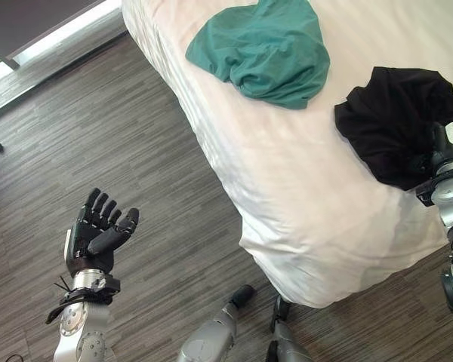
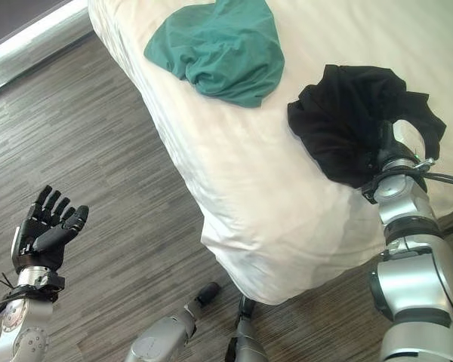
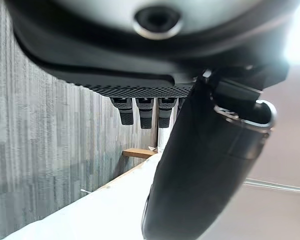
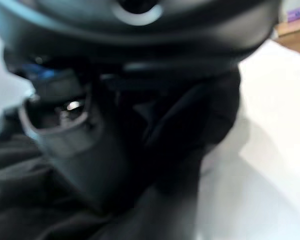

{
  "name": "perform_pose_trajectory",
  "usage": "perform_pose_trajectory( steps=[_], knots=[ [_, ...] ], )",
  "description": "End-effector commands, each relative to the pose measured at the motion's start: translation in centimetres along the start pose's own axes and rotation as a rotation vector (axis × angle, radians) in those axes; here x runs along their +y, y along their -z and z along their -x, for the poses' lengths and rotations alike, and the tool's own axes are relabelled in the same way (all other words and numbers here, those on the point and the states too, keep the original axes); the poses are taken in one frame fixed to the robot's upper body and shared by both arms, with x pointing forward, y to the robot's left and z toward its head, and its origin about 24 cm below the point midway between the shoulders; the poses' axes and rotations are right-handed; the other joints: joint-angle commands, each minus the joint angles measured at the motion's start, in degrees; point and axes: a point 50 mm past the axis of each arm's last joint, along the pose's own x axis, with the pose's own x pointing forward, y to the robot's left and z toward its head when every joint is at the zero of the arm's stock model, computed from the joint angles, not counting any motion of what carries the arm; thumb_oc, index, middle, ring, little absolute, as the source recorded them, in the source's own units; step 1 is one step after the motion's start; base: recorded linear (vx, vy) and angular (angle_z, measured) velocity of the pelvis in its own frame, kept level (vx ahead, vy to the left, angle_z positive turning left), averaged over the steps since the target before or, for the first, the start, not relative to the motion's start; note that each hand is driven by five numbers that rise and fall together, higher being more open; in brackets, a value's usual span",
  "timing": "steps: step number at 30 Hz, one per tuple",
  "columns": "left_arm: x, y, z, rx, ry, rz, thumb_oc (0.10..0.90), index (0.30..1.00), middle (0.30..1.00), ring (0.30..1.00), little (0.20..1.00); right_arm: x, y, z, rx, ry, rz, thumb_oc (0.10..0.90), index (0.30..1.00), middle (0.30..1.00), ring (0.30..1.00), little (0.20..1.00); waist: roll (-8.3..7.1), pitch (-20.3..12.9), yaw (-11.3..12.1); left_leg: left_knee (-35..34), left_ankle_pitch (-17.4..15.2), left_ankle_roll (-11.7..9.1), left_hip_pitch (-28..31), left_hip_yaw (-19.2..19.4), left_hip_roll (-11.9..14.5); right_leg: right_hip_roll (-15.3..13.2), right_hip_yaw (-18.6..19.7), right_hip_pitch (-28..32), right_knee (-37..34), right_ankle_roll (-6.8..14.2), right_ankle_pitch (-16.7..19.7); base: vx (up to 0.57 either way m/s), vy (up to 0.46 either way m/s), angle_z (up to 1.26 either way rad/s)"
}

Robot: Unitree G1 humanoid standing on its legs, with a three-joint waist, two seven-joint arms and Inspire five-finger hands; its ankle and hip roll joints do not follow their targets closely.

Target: Pick up bed clothes into laundry basket.

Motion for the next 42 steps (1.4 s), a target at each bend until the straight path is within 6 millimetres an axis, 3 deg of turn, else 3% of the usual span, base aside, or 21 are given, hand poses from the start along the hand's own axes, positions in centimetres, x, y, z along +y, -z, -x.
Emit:
perform_pose_trajectory(
  steps=[1,6,9,12,15,17,19,21,26,29,33,39,40,41,42],
  knots=[
    [-0.4,-6.5,-1.0,-0.318,0.022,-0.017,0.8,0.9,0.9,0.9,0.9,4.4,6.7,4.1,0.109,-0.252,0.143,0.4,0.3,0.3,0.3,0.3,4.82,-0.2,-4.5,-8.3,6.7,-3.8,1.8,-1.9,2.1,3.0,3.7,-1.7,6.9,0.1,-6.3,0.03,0.027,-0.14],
    [-0.1,-8.3,-1.8,-0.355,0.033,-0.146,0.8,0.9,0.9,0.9,0.9,3.5,8.3,6.9,0.06,-0.233,0.073,0.4,0.3,0.3,0.3,0.3,4.1,-0.9,-7.5,-8.5,6.1,-3.8,3.9,-1.2,2.7,3.0,3.9,0.9,5.9,0.0,-6.8,0.02,0.009,-0.09],
    [-0.4,-9.2,-2.5,-0.377,0.053,-0.195,0.8,0.9,0.9,0.9,0.9,3.5,9.0,8.5,0.057,-0.176,-0.086,0.4,0.3,0.3,0.3,0.3,3.34,-2.0,-10.0,-8.7,5.7,-3.7,5.1,-0.4,2.9,3.0,4.2,3.0,4.7,0.0,-6.9,0.03,0.007,-0.14],
    [-0.6,-8.4,-2.6,-0.365,0.041,-0.141,0.8,0.9,0.9,0.9,0.9,4.3,10.2,11.0,0.079,-0.151,-0.286,0.4,0.3,0.3,0.3,0.3,1.86,-4.0,-12.5,-8.8,4.7,-3.4,7.2,0.9,3.3,3.1,4.7,5.8,2.9,-0.1,-6.7,0.05,0.012,-0.11],
    [-0.9,-7.9,-2.4,-0.359,0.039,-0.115,0.8,0.9,0.9,0.9,0.9,4.7,9.6,12.2,0.051,-0.134,-0.418,0.4,0.3,0.3,0.3,0.3,0.82,-5.2,-13.5,-8.9,4.1,-3.0,8.3,1.8,3.6,3.2,5.1,7.4,1.5,-0.1,-6.1,0.05,0.006,-0.16],
    [-0.9,-7.7,-2.1,-0.368,0.016,-0.071,0.8,0.9,0.9,0.9,0.9,2.9,7.7,12.5,-0.053,-0.054,-0.543,0.4,0.3,0.3,0.3,0.3,-0.45,-7.0,-15.2,-8.9,3.1,-2.7,9.4,3.0,4.2,3.4,6.0,8.8,0.1,0.2,-5.3,0.02,0.04,-0.3],
    [-0.8,-7.6,-2.1,-0.366,0.009,-0.072,0.8,0.9,0.9,0.9,0.9,2.5,7.7,12.7,-0.063,-0.04,-0.559,0.4,0.3,0.3,0.3,0.3,-0.83,-7.6,-15.2,-8.9,2.8,-2.6,9.9,3.4,4.3,3.5,6.3,9.4,-0.4,0.2,-5.1,0.04,0.027,-0.37],
    [-0.6,-8.3,-2.0,-0.401,-0.013,-0.092,0.8,0.9,0.9,0.9,0.9,-1.2,6.6,12.3,-0.156,0.102,-0.645,0.4,0.3,0.3,0.3,0.3,-2.36,-9.7,-16.4,-8.9,1.8,-2.4,11.0,4.6,4.9,3.8,7.1,10.4,-0.9,0.4,-4.6,0.06,0.071,-0.3],
    [-0.4,-8.9,-1.5,-0.431,-0.037,-0.116,0.8,0.9,0.9,0.9,0.9,-6.5,6.8,12.5,-0.241,0.259,-0.773,0.4,0.3,0.3,0.3,0.3,-4.5,-12.0,-17.5,-8.9,1.1,-2.1,12.3,6.9,5.4,4.0,8.7,10.9,-0.5,1.1,-3.5,0.01,0.063,-0.19],
    [0.0,-9.2,-0.8,-0.445,-0.046,-0.12,0.8,0.9,0.9,0.9,0.9,-7.7,7.3,13.4,-0.265,0.29,-0.839,0.4,0.3,0.3,0.3,0.3,-5.18,-13.0,-18.1,-8.9,0.5,-1.8,13.2,8.0,5.6,4.3,9.7,11.1,-0.1,1.4,-3.3,0.02,0.073,-0.2],
    [0.2,-9.3,-0.4,-0.451,-0.061,-0.111,0.8,0.9,0.9,0.9,0.9,-7.0,7.7,14.1,-0.266,0.297,-0.936,0.4,0.3,0.3,0.3,0.3,-5.62,-13.6,-18.2,-8.9,-0.1,-1.5,14.2,9.2,5.8,4.4,10.8,11.8,0.0,1.8,-3.2,0.02,0.058,-0.21],
    [0.0,-9.2,-0.4,-0.452,-0.056,-0.107,0.8,0.9,0.9,0.9,0.9,-4.8,6.3,14.4,-0.285,0.221,-0.964,0.4,0.3,0.3,0.3,0.3,-5.49,-14.4,-17.9,-8.9,-0.5,-0.9,15.3,10.3,5.5,4.0,11.5,12.3,0.4,2.3,-3.1,0.0,0.05,-0.17],
    [-0.7,-7.7,-2.2,-0.352,0.006,-0.185,0.8,0.9,0.9,0.9,0.9,4.1,4.6,16.0,-0.186,0.079,-1.207,0.4,0.3,0.3,0.3,0.3,-2.44,-9.5,-17.8,-0.2,-8.8,2.0,17.5,16.7,7.9,0.1,9.0,8.7,23.9,2.8,-9.8,-0.04,-0.008,-0.04],
    [-0.2,-7.8,-1.7,-0.356,-0.012,-0.181,0.8,0.9,0.9,0.9,0.9,4.3,4.4,16.1,-0.179,0.053,-1.187,0.4,0.3,0.3,0.3,0.3,-3.41,-10.7,-16.1,-1.3,-8.5,1.8,17.4,17.6,7.2,-1.5,5.6,11.3,18.4,3.1,-9.8,-0.06,-0.055,-0.14],
    [0.0,-7.5,-1.5,-0.35,-0.024,-0.169,0.8,0.9,0.9,0.9,0.9,4.4,4.3,16.0,-0.185,0.044,-1.203,0.4,0.3,0.3,0.3,0.3,-3.69,-11.8,-15.9,-2.0,-8.2,1.6,17.2,17.7,6.8,-1.6,5.7,12.2,14.3,3.3,-10.1,-0.07,-0.128,-0.4]
  ],
)
